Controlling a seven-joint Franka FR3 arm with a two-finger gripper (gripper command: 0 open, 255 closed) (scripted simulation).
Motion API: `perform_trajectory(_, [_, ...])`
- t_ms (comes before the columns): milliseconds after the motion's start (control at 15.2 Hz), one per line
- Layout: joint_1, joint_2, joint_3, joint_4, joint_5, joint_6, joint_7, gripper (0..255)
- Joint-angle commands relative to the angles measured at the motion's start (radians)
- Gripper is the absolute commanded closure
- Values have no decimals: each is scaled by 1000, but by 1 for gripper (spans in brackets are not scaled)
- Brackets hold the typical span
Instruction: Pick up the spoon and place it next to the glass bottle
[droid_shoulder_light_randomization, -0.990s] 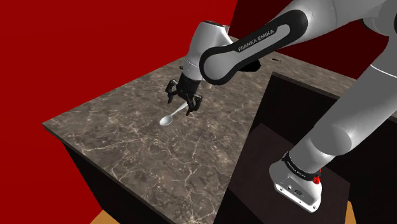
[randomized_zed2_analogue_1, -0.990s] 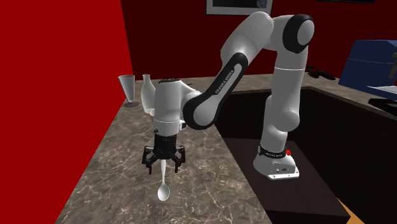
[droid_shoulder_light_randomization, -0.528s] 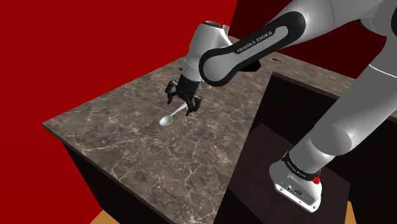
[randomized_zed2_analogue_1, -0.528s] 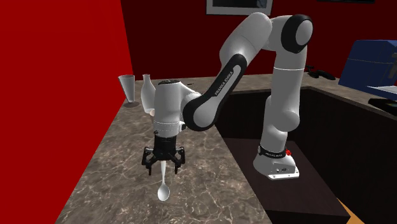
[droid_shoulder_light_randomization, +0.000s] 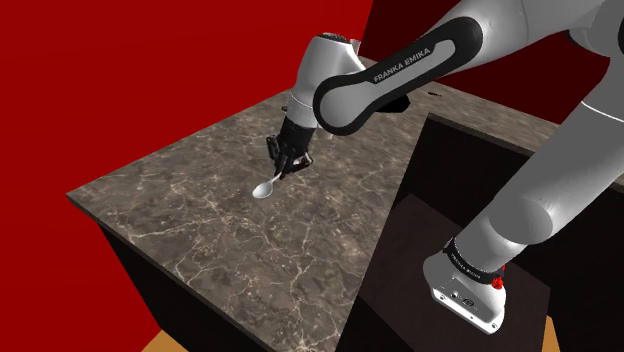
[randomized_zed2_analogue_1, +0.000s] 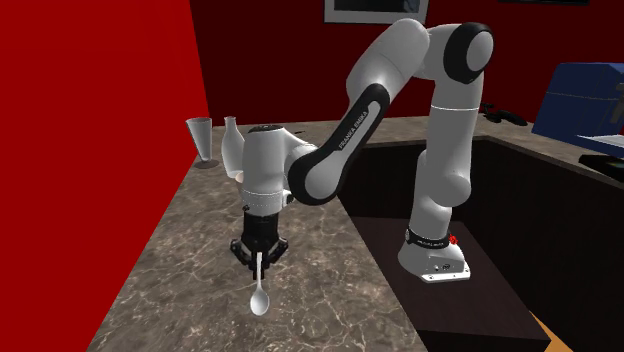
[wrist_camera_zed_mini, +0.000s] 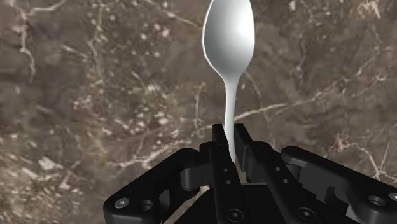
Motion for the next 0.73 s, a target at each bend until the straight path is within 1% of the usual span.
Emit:
perform_trajectory(0, [-1,4,-1,0,1,18,-1,255])
perform_trajectory(66, [-1,9,-2,1,-3,21,0,255])
perform_trajectory(660, [-6,-85,-6,47,52,-108,-28,255])
